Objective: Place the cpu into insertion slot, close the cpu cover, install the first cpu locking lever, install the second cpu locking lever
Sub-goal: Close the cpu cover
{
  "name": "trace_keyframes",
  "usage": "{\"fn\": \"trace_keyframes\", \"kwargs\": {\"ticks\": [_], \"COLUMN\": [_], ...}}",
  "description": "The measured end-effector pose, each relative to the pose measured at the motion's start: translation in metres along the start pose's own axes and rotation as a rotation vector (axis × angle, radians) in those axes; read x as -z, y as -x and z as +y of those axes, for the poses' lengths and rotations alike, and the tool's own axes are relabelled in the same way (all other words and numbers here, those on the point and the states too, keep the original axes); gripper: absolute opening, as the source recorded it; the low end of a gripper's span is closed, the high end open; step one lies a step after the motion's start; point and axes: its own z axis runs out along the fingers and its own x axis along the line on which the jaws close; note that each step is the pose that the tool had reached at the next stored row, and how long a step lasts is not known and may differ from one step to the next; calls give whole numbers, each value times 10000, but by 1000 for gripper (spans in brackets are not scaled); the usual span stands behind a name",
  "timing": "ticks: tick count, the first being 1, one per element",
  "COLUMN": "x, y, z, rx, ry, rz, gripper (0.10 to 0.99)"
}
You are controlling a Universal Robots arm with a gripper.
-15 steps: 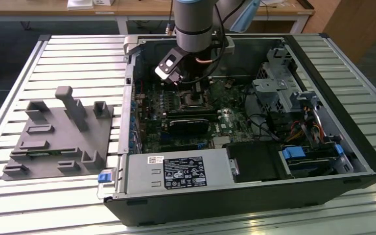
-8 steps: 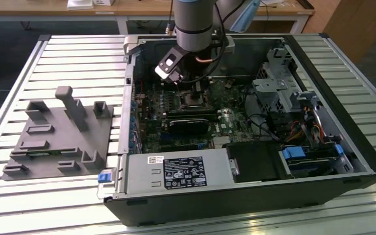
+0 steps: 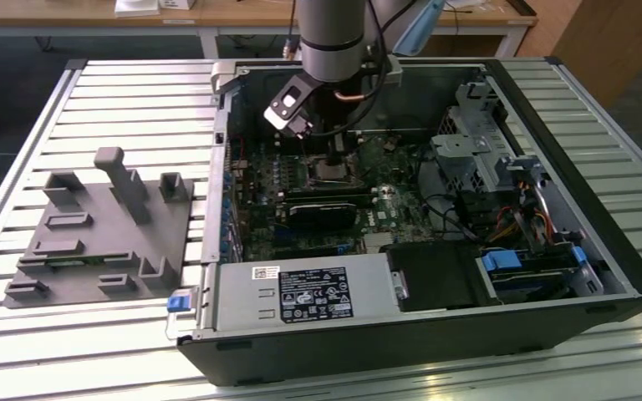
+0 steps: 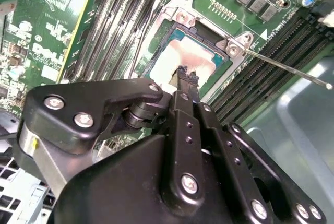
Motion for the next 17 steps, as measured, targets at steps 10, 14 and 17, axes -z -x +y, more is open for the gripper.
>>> {"fn": "trace_keyframes", "kwargs": {"ticks": [10, 14, 17], "x": [183, 315, 446], "y": [-3, -6, -8], "z": [19, 31, 44], "rx": [0, 0, 0], "ry": [-3, -3, -4], "rz": [-1, 0, 2], "gripper": [106, 106, 106]}}
